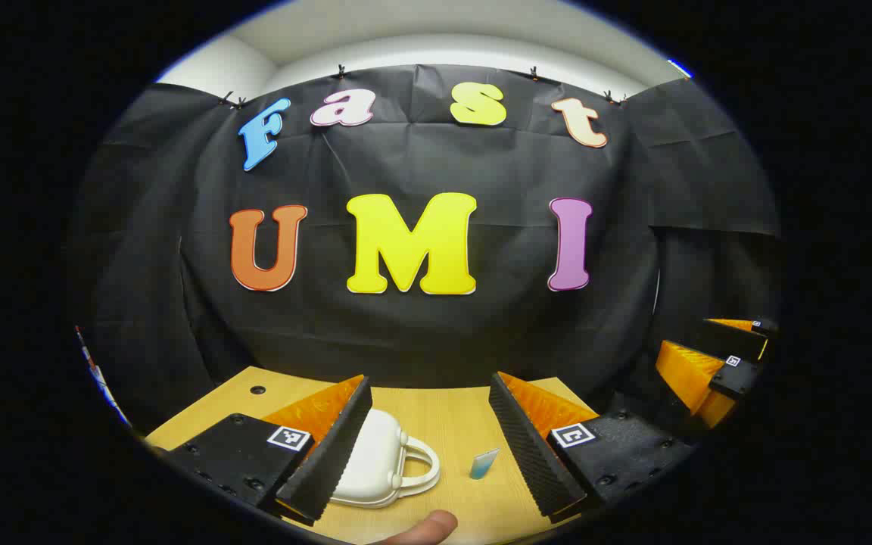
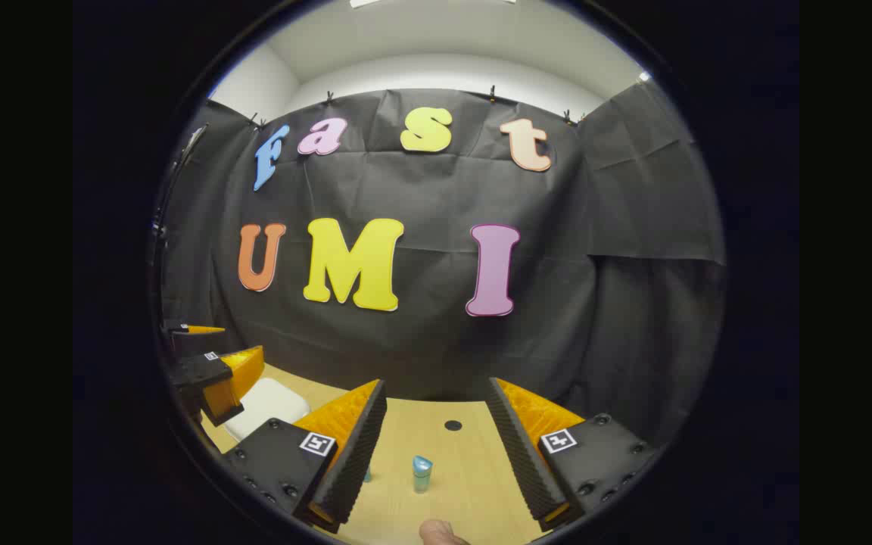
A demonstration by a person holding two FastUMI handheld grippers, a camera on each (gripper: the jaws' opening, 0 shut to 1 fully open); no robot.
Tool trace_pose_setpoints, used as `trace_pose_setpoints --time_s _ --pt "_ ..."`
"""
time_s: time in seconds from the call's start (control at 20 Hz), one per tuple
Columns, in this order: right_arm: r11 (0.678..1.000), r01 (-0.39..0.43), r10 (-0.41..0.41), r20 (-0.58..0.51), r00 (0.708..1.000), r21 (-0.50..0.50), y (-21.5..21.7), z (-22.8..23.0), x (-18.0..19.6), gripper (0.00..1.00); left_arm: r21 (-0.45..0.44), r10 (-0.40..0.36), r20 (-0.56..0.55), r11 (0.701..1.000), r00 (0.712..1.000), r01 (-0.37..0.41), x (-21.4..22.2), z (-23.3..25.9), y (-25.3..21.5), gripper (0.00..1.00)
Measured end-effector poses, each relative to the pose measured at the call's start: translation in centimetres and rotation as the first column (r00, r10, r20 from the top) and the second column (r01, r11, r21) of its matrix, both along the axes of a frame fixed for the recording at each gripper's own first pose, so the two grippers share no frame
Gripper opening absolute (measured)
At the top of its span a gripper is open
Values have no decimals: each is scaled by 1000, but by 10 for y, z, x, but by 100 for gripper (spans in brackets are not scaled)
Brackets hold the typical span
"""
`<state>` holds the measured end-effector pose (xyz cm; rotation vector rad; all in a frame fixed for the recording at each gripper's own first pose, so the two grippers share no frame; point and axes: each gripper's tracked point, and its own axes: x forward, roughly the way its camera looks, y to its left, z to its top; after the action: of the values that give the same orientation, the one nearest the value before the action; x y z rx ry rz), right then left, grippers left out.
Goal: First open the suitcase, pack the skin care products into it, and then close the suitcase.
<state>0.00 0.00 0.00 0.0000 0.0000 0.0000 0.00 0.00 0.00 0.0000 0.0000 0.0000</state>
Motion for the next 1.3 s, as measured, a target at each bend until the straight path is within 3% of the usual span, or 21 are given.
trace_pose_setpoints --time_s 0.85,1.05,1.3 --pt "1000 8 -8 -21 1000 -10 -1 -12 20 78 7 -36 -45 999 998 36 10 -15 -11 100" --pt "1000 20 -20 -14 1000 -14 -13 -13 21 79 115 -18 -51 993 999 24 22 -44 -6 100" --pt "996 77 -78 -14 997 -49 -48 -26 18 80 291 -24 -172 954 985 74 49 -129 -10 100"
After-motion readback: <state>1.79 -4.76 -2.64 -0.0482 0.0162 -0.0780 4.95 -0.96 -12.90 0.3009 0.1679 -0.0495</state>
